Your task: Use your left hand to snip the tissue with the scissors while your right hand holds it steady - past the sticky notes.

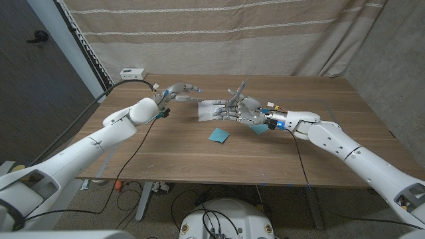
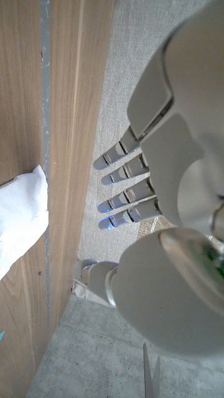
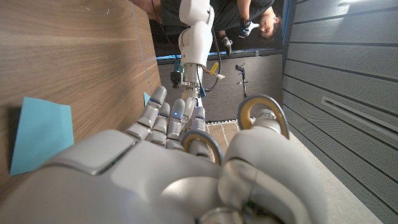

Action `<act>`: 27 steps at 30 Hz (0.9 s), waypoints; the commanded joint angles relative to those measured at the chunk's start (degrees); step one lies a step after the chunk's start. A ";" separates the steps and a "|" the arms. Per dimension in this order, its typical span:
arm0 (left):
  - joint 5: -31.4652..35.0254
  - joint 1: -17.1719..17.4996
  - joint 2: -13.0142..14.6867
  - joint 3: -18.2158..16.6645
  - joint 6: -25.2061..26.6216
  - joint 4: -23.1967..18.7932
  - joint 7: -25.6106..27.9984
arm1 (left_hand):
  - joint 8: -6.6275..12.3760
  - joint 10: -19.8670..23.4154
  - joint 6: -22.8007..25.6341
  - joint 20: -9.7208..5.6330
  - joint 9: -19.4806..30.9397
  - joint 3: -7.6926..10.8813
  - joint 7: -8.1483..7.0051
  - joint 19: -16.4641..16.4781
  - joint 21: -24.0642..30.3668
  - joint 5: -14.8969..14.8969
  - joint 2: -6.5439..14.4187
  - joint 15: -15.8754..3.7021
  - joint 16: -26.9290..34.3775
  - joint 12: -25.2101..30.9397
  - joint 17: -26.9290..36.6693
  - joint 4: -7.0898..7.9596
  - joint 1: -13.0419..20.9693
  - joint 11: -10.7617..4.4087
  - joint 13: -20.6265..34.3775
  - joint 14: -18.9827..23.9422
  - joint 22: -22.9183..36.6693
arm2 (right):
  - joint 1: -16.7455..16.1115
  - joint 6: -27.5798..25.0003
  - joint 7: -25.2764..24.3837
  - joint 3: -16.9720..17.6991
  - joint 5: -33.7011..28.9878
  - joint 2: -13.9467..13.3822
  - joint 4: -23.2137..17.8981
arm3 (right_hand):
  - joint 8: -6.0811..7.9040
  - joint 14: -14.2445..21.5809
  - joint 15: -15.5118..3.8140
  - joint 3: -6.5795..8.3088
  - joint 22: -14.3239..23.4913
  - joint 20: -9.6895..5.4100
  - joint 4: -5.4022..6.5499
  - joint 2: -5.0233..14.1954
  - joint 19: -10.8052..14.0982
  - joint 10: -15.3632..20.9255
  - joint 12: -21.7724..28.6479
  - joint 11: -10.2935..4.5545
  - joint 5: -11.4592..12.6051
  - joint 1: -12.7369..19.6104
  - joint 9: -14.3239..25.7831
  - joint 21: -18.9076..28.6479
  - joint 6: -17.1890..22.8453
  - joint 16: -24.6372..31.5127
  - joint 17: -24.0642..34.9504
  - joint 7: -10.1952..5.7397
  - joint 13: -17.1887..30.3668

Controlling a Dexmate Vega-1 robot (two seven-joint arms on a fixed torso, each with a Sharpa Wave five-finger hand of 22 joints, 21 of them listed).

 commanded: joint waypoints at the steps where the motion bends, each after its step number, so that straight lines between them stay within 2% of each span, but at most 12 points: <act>1: 8.69 -0.62 0.07 2.06 2.65 -1.81 1.75 | 0.77 -0.06 1.63 -1.84 0.17 -0.20 -1.17 0.37 -0.83 0.47 -0.13 -8.05 0.01 0.47 0.37 0.11 0.19 -0.10 0.06 -0.39 0.15 | 0.56 -0.28 0.20 -0.09 -0.16 0.19 0.51 | -0.17 0.01 0.11 -0.08 0.13 0.06 0.25 -0.07 0.30 -0.31 0.32 0.17 -0.27 -0.51 0.09 0.39 -1.04 -0.34 0.31 4.86 0.30; 10: 19.78 -2.00 -0.15 5.53 7.20 -3.37 2.88 | 0.49 -0.11 0.96 -0.89 0.17 -0.31 -1.42 -0.01 -1.43 0.53 -0.12 -7.48 -0.21 0.56 0.45 0.15 0.13 -0.50 0.08 -1.30 0.17 | 0.49 -0.23 0.30 0.20 0.07 0.15 0.63 | -0.35 0.06 0.17 -0.02 0.11 0.04 0.22 -0.06 0.32 -0.39 0.51 0.20 -0.34 -0.58 0.10 0.42 -1.03 -0.39 0.38 4.84 0.54; 11: 20.85 -2.37 -0.20 6.03 7.27 -3.23 2.63 | 0.24 -0.10 0.34 -0.77 0.16 -0.55 -1.94 -0.05 -1.62 0.54 -0.35 -7.43 -0.19 0.59 0.48 0.27 -0.23 -0.52 0.09 -1.41 0.17 | 0.35 0.00 0.31 0.30 0.03 0.12 0.63 | -0.39 0.08 0.12 -0.02 0.10 0.04 0.22 -0.06 0.33 -0.40 0.52 0.21 -0.35 -0.59 0.11 0.43 -1.09 -0.39 0.39 4.82 0.56; 17: 25.69 -3.48 -0.74 7.77 7.13 -2.62 2.83 | 0.11 0.15 -0.03 -0.50 0.15 -1.02 -2.01 -0.21 -2.02 0.55 -0.62 -7.31 -0.12 0.76 0.54 0.52 -0.98 -0.90 0.13 -1.57 0.19 | 0.34 -0.66 -0.01 0.42 0.28 -0.16 0.60 | -0.46 0.13 0.14 0.01 0.09 0.02 0.19 -0.07 0.33 -0.44 0.62 0.11 -0.38 -0.61 0.11 0.44 -1.04 -0.41 0.42 4.82 0.68; 20: 30.97 -3.47 -1.12 9.13 8.50 -2.62 5.46 | 0.03 0.42 -0.27 -0.38 0.15 -1.20 -2.32 -0.16 -2.16 0.58 -0.67 -7.29 -0.05 0.89 0.57 0.62 -1.28 -0.95 0.15 -1.53 0.20 | 0.70 -0.82 0.08 0.36 0.11 -0.20 0.62 | -0.49 0.12 0.13 0.02 0.09 0.01 0.17 -0.08 0.32 -0.43 0.67 0.17 -0.39 -0.62 0.12 0.45 -1.02 -0.43 0.44 4.82 0.74; 22: 34.40 -3.34 -1.40 10.01 9.31 -2.49 7.39 | 0.47 2.44 0.71 -0.18 0.15 -2.49 -2.85 0.21 -2.74 0.66 -1.20 -7.55 0.68 1.61 0.66 1.27 -3.36 -0.35 -0.01 -0.20 0.22 | 0.96 -1.53 -0.14 0.41 0.39 -0.33 0.53 | -0.51 0.14 0.12 0.04 0.09 0.01 0.16 -0.07 0.32 -0.49 0.69 0.07 -0.40 -0.63 0.12 0.45 -0.97 -0.44 0.46 4.81 0.78; 27: 37.43 -3.24 -2.09 10.79 9.38 -1.76 9.19 | 0.72 2.61 1.43 0.11 0.12 -3.56 -3.11 0.62 -3.15 0.84 -1.51 -7.96 0.87 1.57 0.71 1.54 -4.78 -1.13 -0.15 0.12 0.24 | 0.91 -1.76 -0.52 0.68 0.45 -0.67 0.33 | -0.56 0.14 0.16 0.08 0.08 0.02 0.14 -0.05 0.31 -0.52 0.76 0.17 -0.42 -0.64 0.13 0.46 -0.92 -0.47 0.49 4.84 0.87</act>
